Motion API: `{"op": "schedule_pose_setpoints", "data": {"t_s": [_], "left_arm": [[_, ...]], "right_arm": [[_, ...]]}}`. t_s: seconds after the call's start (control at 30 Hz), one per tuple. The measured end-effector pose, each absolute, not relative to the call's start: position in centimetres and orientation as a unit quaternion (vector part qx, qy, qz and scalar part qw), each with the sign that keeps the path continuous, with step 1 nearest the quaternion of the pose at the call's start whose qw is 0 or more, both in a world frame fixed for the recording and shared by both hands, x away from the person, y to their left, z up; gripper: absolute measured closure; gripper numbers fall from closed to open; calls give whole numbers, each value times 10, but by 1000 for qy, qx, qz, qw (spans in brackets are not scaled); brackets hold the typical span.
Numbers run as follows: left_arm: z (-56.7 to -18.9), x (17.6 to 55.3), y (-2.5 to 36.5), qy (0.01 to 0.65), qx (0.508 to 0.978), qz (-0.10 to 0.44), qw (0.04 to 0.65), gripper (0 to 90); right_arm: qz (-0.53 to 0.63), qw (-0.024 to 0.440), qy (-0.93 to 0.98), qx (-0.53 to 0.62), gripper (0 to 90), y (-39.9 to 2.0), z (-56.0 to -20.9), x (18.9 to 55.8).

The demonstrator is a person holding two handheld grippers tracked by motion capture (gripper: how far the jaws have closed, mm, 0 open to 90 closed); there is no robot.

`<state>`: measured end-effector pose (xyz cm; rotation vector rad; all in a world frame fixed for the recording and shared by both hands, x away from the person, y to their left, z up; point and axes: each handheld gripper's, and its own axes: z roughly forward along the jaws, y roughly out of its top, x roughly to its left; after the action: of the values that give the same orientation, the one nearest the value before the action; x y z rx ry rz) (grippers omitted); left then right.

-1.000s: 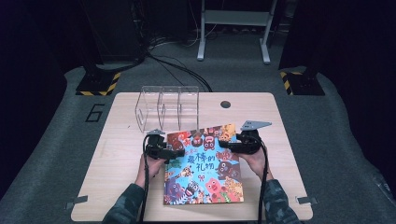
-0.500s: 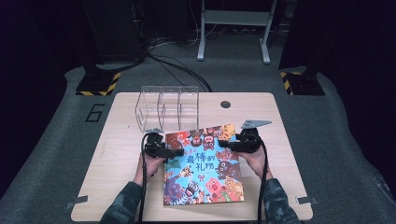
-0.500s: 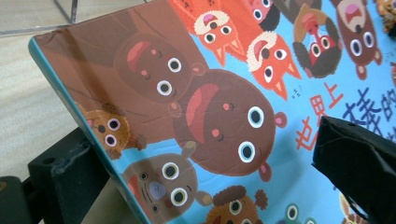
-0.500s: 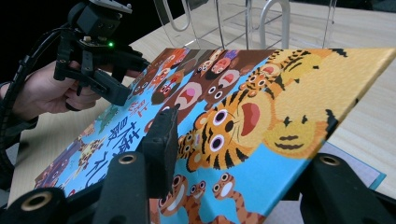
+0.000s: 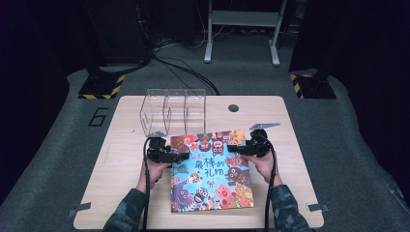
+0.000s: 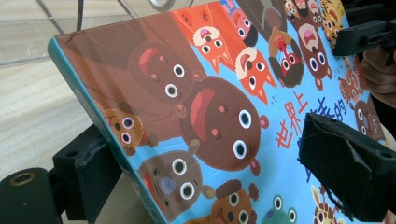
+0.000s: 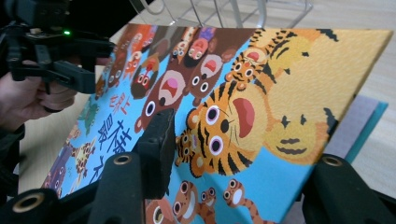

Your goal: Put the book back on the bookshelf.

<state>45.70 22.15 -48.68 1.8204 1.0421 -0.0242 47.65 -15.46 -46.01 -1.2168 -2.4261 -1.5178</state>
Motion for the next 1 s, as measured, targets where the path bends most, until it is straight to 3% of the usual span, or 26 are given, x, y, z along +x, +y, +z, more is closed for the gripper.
{"op": "schedule_pose_setpoints", "data": {"t_s": [0.4,0.63,1.0], "left_arm": [[-469,456,225,423,755,11,501,186],[-464,454,228,432,749,37,501,349],[-452,454,232,426,745,40,512,430]], "right_arm": [[-456,3,-783,-423,448,-147,-444,481],[-440,-2,-786,-435,436,-145,-435,482],[-444,-19,-777,-446,408,-142,-426,481]]}}
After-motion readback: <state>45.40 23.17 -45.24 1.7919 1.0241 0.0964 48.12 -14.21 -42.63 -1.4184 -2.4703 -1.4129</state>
